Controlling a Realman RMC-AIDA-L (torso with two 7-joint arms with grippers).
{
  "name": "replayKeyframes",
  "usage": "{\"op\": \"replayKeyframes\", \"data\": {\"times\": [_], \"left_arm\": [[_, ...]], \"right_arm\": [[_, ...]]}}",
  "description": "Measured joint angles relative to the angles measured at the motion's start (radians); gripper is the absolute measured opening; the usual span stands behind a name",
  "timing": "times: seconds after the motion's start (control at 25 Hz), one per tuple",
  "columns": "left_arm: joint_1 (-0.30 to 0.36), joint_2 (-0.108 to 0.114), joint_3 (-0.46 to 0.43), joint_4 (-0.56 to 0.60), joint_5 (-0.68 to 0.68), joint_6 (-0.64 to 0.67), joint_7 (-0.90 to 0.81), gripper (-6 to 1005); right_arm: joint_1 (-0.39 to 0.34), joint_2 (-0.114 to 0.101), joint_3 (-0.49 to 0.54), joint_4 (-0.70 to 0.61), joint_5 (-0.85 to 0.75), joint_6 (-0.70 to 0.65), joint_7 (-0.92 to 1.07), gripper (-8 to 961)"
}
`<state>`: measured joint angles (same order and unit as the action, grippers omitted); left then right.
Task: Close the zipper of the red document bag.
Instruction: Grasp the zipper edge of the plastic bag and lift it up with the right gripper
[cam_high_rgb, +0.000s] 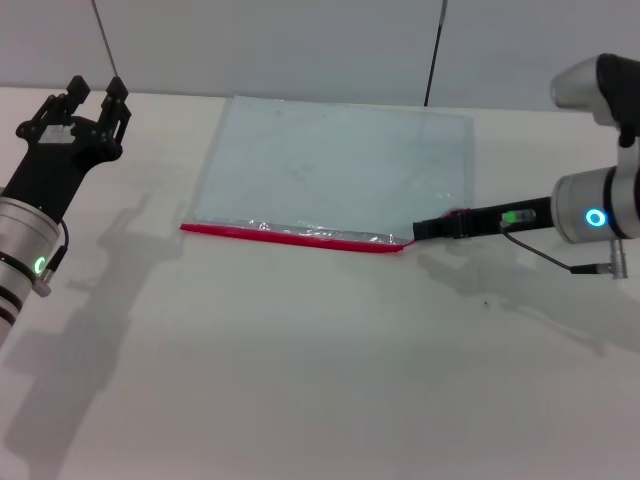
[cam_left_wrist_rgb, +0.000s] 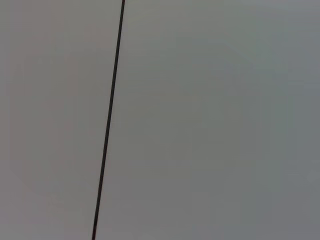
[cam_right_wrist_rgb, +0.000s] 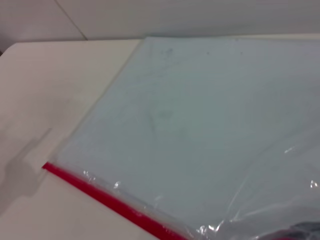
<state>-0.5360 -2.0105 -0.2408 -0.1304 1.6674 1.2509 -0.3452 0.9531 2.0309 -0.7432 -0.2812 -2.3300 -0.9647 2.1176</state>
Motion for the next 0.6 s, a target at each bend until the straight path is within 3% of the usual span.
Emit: {"op": "replayKeyframes", "data": {"times": [0.6], "left_arm": [[-0.005,-0.001,0.000,0.000,0.000,-0.001,0.000,405]], "right_arm": [[0.025,-0.002,-0.004,0.057,0.003,0.156,0.008,549]]}}
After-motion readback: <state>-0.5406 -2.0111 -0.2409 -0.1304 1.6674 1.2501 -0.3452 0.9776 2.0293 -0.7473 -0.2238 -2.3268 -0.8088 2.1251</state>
